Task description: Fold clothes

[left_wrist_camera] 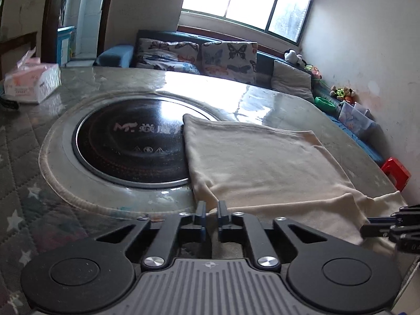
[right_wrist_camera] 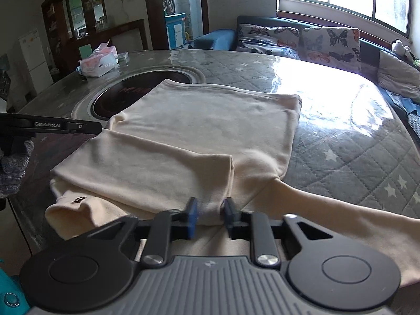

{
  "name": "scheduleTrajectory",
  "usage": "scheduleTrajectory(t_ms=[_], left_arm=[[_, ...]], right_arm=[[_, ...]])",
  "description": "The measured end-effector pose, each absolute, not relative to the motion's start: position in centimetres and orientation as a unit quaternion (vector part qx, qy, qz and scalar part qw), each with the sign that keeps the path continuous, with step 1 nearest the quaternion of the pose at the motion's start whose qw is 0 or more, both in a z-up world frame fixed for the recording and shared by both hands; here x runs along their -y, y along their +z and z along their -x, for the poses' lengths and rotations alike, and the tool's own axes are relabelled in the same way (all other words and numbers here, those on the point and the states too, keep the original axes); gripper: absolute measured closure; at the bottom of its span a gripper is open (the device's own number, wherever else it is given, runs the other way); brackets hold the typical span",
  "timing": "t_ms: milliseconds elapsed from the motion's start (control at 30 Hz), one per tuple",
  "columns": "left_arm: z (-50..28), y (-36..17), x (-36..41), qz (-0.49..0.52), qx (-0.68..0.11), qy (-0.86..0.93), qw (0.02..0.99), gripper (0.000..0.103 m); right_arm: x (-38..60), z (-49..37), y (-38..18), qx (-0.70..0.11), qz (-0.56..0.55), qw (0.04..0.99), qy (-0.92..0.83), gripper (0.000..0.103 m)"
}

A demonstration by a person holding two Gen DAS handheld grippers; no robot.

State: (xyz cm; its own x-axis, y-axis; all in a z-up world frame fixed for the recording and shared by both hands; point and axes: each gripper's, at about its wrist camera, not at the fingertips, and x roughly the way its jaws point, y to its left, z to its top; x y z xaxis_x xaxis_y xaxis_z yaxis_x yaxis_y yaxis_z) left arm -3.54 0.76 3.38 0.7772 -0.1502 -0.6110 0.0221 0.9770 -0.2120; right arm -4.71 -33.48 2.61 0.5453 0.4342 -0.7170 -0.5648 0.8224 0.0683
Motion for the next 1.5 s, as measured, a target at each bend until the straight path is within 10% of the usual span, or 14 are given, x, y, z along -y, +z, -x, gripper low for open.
scheduleTrajectory(t_ms=[400, 567, 867, 1500], left_arm=[[6.4, 4.1, -1.0, 0.069, -0.326, -0.089, 0.938, 0.097], [9.4, 4.6, 1.0, 0.022, -0.319, -0.154, 0.935, 0.074], [9.7, 2.9, 1.8, -0.013, -0.340, -0.164, 0.926, 0.075], [9.0, 4.0, 1.3, -0.019, -0.335, -0.132, 0.933, 0.073]], right_arm=[[35.0, 5.9, 3.4, -0.374, 0.075, 0.886, 0.265, 0.091], [37.8, 6.1, 4.0, -0.366, 0.053, 0.901, 0.230, 0.083], [46.0, 6.2, 3.2, -0.360, 0.003, 0.929, 0.086, 0.068], [54.5, 4.6, 0.4, -0.342, -0.068, 0.935, -0.063, 0.072]])
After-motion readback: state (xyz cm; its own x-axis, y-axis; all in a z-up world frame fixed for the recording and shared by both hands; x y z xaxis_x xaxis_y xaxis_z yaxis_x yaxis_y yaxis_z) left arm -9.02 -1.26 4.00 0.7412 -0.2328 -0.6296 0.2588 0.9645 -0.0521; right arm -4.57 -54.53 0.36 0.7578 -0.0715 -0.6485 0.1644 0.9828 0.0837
